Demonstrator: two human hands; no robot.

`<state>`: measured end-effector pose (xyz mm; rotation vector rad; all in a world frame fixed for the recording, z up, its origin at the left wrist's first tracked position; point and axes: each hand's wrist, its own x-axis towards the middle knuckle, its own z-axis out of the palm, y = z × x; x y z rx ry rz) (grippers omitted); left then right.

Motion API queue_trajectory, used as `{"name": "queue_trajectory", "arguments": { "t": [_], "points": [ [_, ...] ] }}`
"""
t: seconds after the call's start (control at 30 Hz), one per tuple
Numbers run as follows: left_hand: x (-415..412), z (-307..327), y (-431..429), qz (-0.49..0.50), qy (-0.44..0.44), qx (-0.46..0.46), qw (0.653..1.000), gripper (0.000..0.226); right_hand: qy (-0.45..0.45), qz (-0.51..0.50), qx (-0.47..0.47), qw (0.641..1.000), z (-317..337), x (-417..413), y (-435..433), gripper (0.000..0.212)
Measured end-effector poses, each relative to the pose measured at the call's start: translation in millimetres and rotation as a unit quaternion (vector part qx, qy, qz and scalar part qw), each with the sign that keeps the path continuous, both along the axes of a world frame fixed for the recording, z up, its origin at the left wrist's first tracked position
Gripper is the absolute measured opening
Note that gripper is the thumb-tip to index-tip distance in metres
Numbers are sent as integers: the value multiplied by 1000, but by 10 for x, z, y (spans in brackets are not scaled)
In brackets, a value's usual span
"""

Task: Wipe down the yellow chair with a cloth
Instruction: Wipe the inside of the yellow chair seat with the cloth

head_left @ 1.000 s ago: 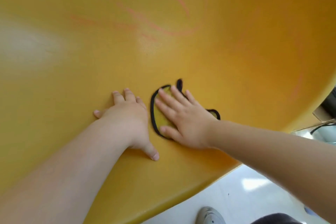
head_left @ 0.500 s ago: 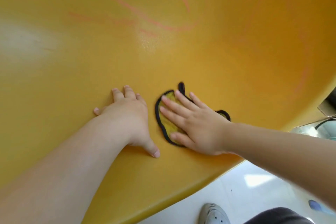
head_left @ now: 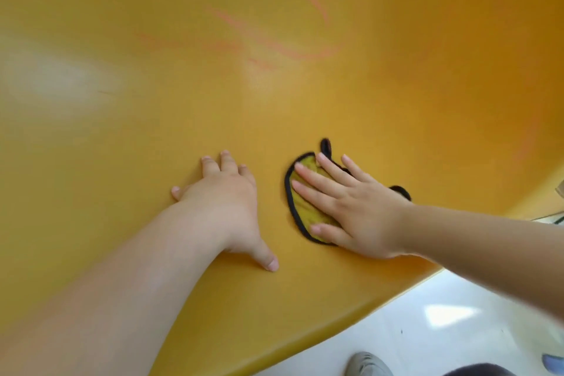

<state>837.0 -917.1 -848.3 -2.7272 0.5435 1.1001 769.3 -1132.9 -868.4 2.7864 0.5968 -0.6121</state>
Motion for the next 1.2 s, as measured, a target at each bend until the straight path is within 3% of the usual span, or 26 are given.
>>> {"name": "queue_trajectory", "arguments": {
  "t": [0.07, 0.17, 0.27, 0.33, 0.4, 0.5, 0.57, 0.67, 0.77, 0.8, 0.87, 0.97, 1.03, 1.1, 1.2],
  "points": [
    [33, -8, 15, -5, 3, 5, 1000, 164, -24, -11, -66, 998, 127, 139, -520, 80],
    [141, 69, -46, -5, -31, -11, 999, 136, -145, -179, -208, 951, 465, 685, -1251, 89],
    [298, 145, -244, -34, -118, -52, 991, 119, -192, -316, -192, 909, 495, 1004, -1210, 88],
    [432, 117, -426, -61, -116, -57, 990, 139, -156, -293, -127, 935, 277, 902, -848, 85],
    [538, 75, -610, -88, -84, -36, 992, 158, -87, -176, -65, 978, 87, 524, -533, 77],
    [663, 10, -826, -130, -59, -11, 990, 165, -31, -61, -56, 996, 221, 169, -663, 72],
    [700, -9, -937, -152, -59, 4, 987, 164, -73, -65, -140, 985, 410, 326, -1089, 73],
    [704, -28, -1054, -151, -40, 36, 987, 171, -200, -151, -270, 930, 848, 905, -1666, 78],
    [698, -18, -1120, -144, -34, 47, 988, 170, -297, -271, -259, 878, 957, 1309, -1713, 81],
    [692, -13, -1128, -142, -35, 51, 988, 168, -299, -303, -228, 876, 845, 1346, -1584, 82],
    [687, 2, -1131, -142, -40, 62, 987, 165, -259, -295, -159, 906, 464, 1234, -1218, 81],
    [688, 33, -1110, -137, -43, 63, 988, 159, -118, -185, -74, 973, 98, 761, -730, 73],
    [685, 54, -1098, -137, -45, 65, 987, 156, -70, -102, -96, 988, 207, 600, -824, 70],
    [686, 68, -1128, -131, -50, 77, 987, 152, -97, -73, -186, 975, 459, 703, -1220, 70],
    [699, 139, -1286, -90, -85, 44, 991, 140, -222, -175, -302, 910, 993, 965, -1803, 74]
  ]
}}
